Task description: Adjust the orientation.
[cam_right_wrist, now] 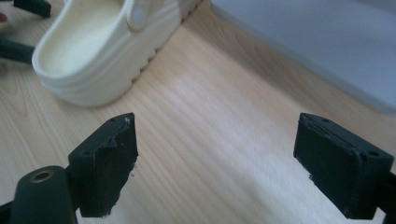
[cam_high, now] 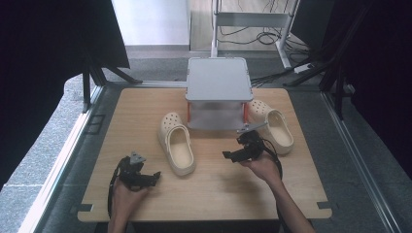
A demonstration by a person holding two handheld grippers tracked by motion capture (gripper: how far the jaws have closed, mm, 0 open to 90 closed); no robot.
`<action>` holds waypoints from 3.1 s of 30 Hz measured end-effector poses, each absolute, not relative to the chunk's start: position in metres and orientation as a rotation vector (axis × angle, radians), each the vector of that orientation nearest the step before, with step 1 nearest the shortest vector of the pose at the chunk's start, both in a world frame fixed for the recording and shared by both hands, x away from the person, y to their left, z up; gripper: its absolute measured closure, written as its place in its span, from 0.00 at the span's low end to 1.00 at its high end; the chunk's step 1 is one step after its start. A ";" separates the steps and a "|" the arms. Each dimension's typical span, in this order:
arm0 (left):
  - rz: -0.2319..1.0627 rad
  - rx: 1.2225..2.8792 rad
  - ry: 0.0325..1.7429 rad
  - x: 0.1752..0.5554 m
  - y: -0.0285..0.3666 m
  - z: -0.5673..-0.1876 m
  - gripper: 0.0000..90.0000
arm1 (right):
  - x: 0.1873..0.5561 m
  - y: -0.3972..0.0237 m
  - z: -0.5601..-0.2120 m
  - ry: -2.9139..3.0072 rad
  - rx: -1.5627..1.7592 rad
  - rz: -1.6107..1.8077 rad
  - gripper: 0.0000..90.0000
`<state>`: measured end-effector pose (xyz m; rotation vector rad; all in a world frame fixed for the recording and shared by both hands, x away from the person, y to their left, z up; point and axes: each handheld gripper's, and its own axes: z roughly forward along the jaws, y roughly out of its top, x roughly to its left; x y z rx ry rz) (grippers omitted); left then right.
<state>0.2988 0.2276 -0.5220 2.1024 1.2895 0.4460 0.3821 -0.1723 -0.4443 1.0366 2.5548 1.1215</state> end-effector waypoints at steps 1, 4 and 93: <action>0.446 2.099 1.296 0.298 0.228 -0.522 0.03 | 0.385 -0.168 -0.443 2.557 1.024 1.124 0.17; 0.448 2.097 1.301 0.298 0.232 -0.522 0.03 | 0.389 -0.158 -0.439 2.557 1.010 1.132 0.18; 0.468 2.079 1.329 0.293 0.250 -0.522 0.05 | 0.318 -0.099 -0.447 2.797 0.898 1.061 0.85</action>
